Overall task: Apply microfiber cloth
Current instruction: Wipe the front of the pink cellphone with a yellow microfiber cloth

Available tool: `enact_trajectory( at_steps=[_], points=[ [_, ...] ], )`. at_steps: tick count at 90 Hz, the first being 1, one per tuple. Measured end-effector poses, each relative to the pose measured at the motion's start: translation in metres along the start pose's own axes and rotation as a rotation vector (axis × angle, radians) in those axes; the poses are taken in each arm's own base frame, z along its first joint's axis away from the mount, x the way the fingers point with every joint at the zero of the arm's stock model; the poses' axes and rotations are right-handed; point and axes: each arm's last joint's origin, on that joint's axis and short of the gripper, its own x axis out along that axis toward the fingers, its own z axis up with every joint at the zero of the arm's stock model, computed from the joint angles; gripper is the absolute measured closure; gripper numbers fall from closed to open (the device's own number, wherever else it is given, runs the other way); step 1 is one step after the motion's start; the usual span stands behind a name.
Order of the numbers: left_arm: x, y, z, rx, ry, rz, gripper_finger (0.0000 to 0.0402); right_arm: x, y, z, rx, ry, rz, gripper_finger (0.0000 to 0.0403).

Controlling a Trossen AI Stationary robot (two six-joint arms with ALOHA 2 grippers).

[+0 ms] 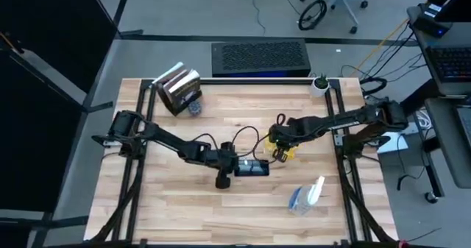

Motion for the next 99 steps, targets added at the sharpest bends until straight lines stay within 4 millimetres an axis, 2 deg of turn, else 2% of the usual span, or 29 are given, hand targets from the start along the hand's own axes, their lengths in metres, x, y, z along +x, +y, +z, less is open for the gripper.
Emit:
enact_trajectory(
  at_steps=[9,16,26,33,54,65,87,99],
  points=[
    [0.0,0.0,0.0,0.001,0.002,0.0,0.0398,-0.013,0.024,0.013,-0.071,-0.145,0.131,0.0402],
    [0.0,0.0,-0.001,0.006,0.004,0.0,0.0398,-0.016,0.041,0.019,-0.109,-0.247,0.217,0.0403],
    [0.0,0.0,-0.001,0.023,0.004,0.001,0.0398,-0.011,0.061,0.023,-0.176,-0.347,0.276,0.0403],
    [0.0,0.0,-0.001,0.023,0.005,0.001,0.0398,0.002,0.069,0.025,-0.196,-0.354,0.281,0.0403],
    [0.0,0.001,-0.001,0.023,0.007,0.002,0.0398,0.047,0.08,0.026,-0.199,-0.327,0.263,0.0403],
    [0.0,0.001,-0.001,0.024,0.009,0.003,0.0398,0.062,0.08,0.02,-0.201,-0.259,0.237,0.0403],
    [0.001,0.001,-0.002,0.023,0.01,0.009,0.0398,0.061,0.077,0.002,-0.217,-0.089,0.158,0.0403],
    [0.002,0.003,-0.01,0.021,0.044,0.018,0.0398,0.055,0.074,-0.013,-0.236,0.04,0.119,0.0403]
  ],
)
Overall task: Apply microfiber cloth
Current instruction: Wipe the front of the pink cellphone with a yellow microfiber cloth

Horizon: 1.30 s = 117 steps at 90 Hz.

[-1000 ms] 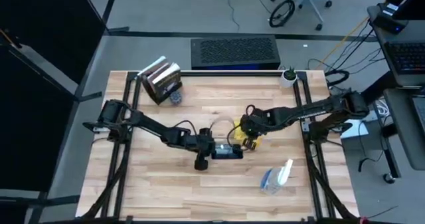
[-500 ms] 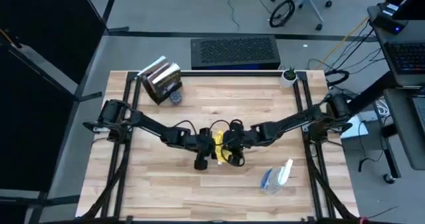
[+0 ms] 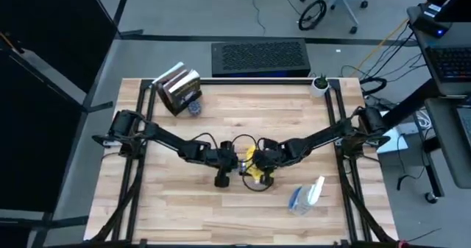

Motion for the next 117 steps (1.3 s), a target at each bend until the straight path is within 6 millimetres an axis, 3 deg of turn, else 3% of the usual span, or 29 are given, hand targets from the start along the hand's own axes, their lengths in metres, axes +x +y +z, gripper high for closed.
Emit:
enact_trajectory(
  at_steps=[12,20,37,53,69,83,95,102,117],
  points=[
    [0.0,0.0,-0.001,0.001,-0.002,0.003,0.0398,-0.012,0.0,-0.01,0.004,0.067,-0.021,0.0403],
    [0.0,0.0,0.0,0.001,-0.005,0.005,0.0398,-0.019,-0.001,-0.008,0.009,0.024,-0.022,0.0403],
    [-0.004,0.0,0.01,-0.001,-0.027,0.007,0.0398,-0.019,-0.004,0.01,0.035,-0.128,0.029,0.0403],
    [-0.022,-0.002,0.024,-0.001,-0.098,0.004,0.0398,-0.01,-0.002,0.026,0.012,-0.265,0.068,0.0403],
    [-0.025,-0.002,0.035,-0.027,-0.21,-0.002,0.0398,-0.029,-0.004,0.035,-0.02,-0.276,0.059,0.0403],
    [-0.01,-0.001,0.032,-0.035,-0.24,-0.041,0.0398,-0.067,-0.006,0.031,-0.049,-0.154,-0.066,0.0403],
    [-0.004,-0.003,0.039,-0.033,-0.294,-0.067,0.0398,-0.094,-0.003,0.025,-0.013,-0.16,-0.078,0.0403],
    [0.002,-0.003,0.043,-0.03,-0.318,-0.087,0.0398,-0.091,-0.001,0.021,0.004,-0.181,-0.059,0.0403],
    [0.024,-0.006,0.031,-0.025,-0.256,-0.131,0.0398,-0.07,0.003,0.016,0.035,-0.289,-0.002,0.0403]
  ],
)
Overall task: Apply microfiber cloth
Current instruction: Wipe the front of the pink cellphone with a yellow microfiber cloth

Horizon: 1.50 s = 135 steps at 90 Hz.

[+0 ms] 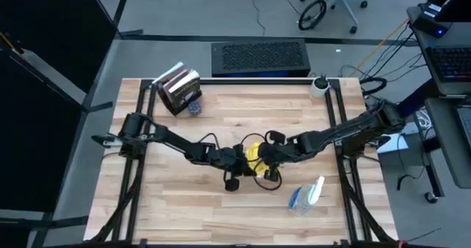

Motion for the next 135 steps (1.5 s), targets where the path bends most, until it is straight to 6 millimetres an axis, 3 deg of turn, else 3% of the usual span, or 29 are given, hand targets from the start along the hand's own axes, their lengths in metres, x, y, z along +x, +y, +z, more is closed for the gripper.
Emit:
enact_trajectory(
  at_steps=[6,31,44,68,82,97,110,128,135],
  points=[
    [0.004,0.0,-0.008,-0.003,0.05,-0.007,0.0398,0.007,-0.002,-0.008,0.024,-0.016,0.007,0.0403],
    [0.005,0.005,-0.012,-0.011,0.085,0.001,0.0398,0.032,-0.009,-0.036,0.086,-0.087,0.035,0.0403],
    [0.005,0.006,-0.013,-0.014,0.097,0.005,0.0398,0.041,-0.013,-0.052,0.088,0.005,-0.002,0.0403],
    [0.005,0.006,-0.014,-0.015,0.105,0.011,0.0398,0.028,-0.017,-0.068,0.092,0.197,-0.027,0.0403],
    [0.005,0.006,-0.015,-0.015,0.106,0.012,0.0398,0.009,-0.019,-0.065,0.085,0.288,-0.055,0.0403],
    [0.005,0.006,-0.015,-0.014,0.104,0.012,0.0398,-0.006,-0.009,-0.026,0.069,0.022,-0.014,0.0403],
    [0.005,0.006,-0.015,-0.014,0.104,0.013,0.0398,0.008,0.002,-0.014,0.054,-0.109,0.043,0.0403],
    [0.005,0.006,-0.015,-0.014,0.104,0.013,0.0398,0.048,0.009,-0.035,0.041,0.053,0.028,0.0403],
    [0.005,0.006,-0.015,-0.014,0.104,0.014,0.0398,0.055,0.014,-0.042,0.027,0.097,0.028,0.0403]
  ],
)
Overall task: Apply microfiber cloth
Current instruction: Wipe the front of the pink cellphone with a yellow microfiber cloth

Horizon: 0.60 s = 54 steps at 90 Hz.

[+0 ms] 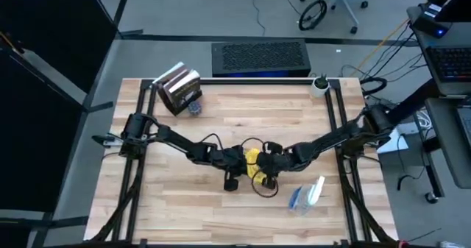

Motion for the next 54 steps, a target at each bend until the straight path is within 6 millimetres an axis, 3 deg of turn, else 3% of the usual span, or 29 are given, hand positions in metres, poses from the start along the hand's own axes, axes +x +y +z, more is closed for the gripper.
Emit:
enact_trajectory(
  at_steps=[16,37,54],
  points=[
    [0.0,0.0,0.0,0.0,0.001,0.0,0.0398,-0.009,0.003,-0.017,0.002,0.145,-0.039,0.0403],
    [0.0,0.0,0.0,0.0,0.001,0.0,0.0398,-0.043,-0.006,-0.045,-0.003,0.378,-0.14,0.0403],
    [0.0,0.0,0.0,-0.001,0.0,0.0,0.0398,-0.064,-0.01,-0.027,0.051,0.198,-0.123,0.0403]
  ],
)
